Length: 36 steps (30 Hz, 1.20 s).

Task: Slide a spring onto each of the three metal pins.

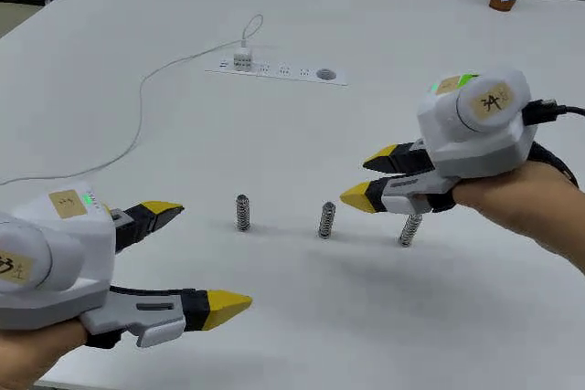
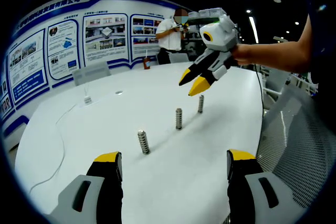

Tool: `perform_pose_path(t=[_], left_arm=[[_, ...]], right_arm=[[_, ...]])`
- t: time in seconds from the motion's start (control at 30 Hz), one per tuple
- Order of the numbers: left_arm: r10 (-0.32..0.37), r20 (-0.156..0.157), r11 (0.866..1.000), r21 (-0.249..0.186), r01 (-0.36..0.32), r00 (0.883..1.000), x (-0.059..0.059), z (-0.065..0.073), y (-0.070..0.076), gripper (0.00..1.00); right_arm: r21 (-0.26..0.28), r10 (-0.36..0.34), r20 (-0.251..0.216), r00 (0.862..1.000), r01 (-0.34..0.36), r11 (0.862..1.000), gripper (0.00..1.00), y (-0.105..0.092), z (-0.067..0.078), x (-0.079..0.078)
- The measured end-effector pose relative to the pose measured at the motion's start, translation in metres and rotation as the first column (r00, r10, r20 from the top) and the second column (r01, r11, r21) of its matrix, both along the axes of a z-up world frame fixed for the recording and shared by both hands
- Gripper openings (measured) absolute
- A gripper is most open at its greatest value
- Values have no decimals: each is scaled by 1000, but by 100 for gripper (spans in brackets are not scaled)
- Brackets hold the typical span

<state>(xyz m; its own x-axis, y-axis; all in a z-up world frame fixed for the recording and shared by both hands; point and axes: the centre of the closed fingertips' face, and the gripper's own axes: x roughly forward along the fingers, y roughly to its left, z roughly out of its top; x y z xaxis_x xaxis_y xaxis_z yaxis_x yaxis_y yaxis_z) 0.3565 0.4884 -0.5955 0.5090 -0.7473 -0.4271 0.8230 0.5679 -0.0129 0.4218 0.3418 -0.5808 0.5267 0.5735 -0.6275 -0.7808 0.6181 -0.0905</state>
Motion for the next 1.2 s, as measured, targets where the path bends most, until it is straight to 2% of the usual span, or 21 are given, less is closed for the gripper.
perform_pose_path(t=[0.3, 0.5, 0.67, 0.93, 1.2], left_arm=[[-4, -2, 1000, 3, 4, 1000, -1, -1, -1, 84], [-8, -4, 1000, 5, 8, 1000, -1, -1, -2, 84], [-11, -4, 1000, 4, 11, 1000, -1, 0, -4, 84], [-14, -5, 1000, 4, 14, 1000, -2, -1, -4, 84], [-7, -6, 1000, 1, 7, 1000, -2, -3, -2, 84]], right_arm=[[32, -44, 13, 999, 43, 999, 42, -26, -2, -7], [57, -47, 40, 998, 45, 997, 48, -42, -5, -17], [64, -61, 37, 997, 59, 996, 51, -53, -12, -26], [104, -88, 43, 995, 83, 991, 54, -61, -16, -38], [121, -93, 46, 995, 87, 989, 55, -67, -23, -53]])
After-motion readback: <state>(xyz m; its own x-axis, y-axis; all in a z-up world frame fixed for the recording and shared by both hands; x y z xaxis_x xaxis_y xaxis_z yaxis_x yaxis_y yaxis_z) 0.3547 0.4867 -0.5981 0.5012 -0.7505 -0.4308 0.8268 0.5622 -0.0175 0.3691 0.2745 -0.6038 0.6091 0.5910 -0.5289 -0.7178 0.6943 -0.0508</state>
